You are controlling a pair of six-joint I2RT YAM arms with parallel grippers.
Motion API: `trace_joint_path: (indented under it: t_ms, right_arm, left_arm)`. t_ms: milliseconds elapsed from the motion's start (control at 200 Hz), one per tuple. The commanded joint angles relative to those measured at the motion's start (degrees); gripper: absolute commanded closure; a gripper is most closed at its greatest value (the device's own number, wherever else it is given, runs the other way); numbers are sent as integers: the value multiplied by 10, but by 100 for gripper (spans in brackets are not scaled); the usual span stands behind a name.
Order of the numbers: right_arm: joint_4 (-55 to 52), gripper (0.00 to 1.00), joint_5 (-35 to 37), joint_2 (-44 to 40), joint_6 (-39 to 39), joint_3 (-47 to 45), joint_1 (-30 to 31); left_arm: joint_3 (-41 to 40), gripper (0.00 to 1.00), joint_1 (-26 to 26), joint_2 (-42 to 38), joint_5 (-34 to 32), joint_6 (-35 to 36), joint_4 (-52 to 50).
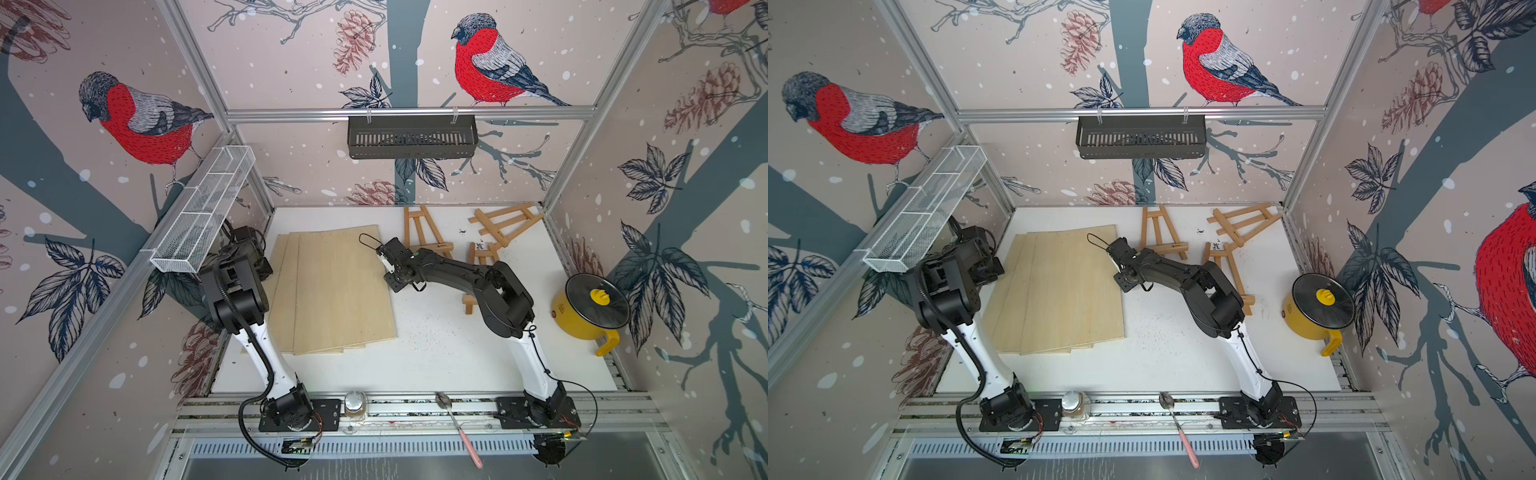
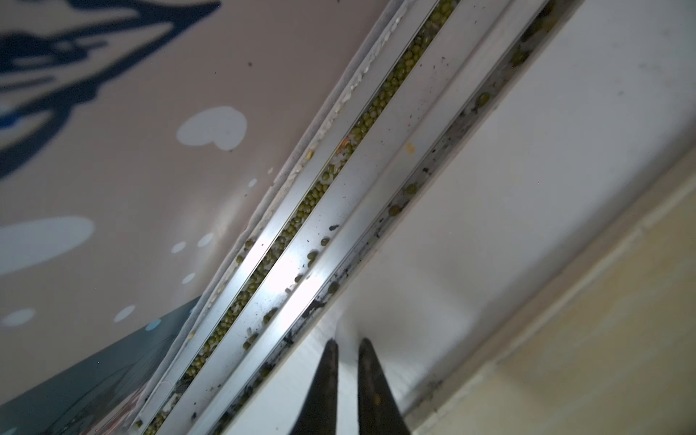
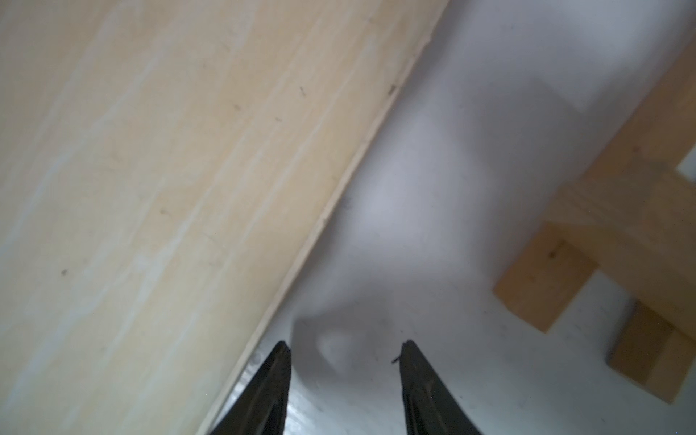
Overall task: Disassemble the easel
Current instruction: Adjust the drawing board at the center of the board.
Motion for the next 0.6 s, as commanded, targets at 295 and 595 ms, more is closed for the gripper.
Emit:
trace_joint_path:
  t_ms: [295, 595]
  right_arm:
    - [-36, 50, 6, 65, 11, 98, 23]
    - [-33, 50, 1, 81, 7, 133, 40]
  left_arm:
    - [-3, 86, 2, 5, 81, -5, -18]
    - [-2, 86, 2, 4, 92, -7, -21]
